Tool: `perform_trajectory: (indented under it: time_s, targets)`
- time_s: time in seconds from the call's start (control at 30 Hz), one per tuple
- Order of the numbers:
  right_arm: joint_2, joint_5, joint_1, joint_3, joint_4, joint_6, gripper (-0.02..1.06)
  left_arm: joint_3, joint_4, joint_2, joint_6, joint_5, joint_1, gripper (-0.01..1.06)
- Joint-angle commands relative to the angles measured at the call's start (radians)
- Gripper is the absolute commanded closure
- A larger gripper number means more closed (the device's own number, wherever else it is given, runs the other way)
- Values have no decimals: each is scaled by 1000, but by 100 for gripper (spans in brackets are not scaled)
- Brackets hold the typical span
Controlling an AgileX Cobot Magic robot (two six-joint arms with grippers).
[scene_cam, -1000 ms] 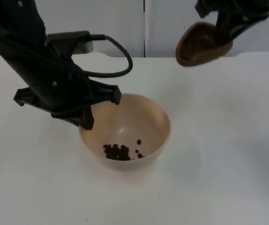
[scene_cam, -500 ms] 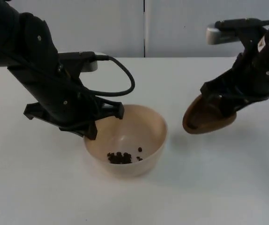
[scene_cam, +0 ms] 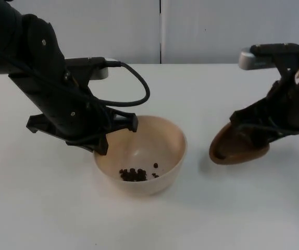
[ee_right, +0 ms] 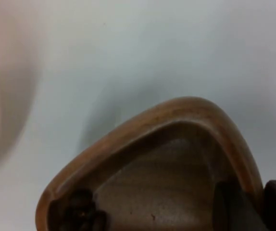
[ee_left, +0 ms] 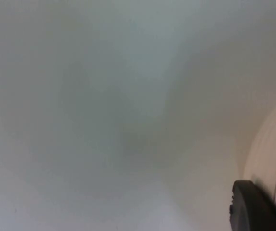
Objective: Pick up the bowl with the left hand and pour the coffee beans from the cup into the bowl with the right hand.
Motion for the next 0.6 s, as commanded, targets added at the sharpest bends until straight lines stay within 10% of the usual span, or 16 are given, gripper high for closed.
perform_trajectory:
  time_s: [0.0, 0.57]
  targets:
    - [-8, -23, -20, 18, 0, 15, 104, 3, 8, 14, -1, 8, 1, 105]
    - [-6, -154, -103, 114, 0, 33, 104, 3, 21, 14, 7, 5, 1, 105]
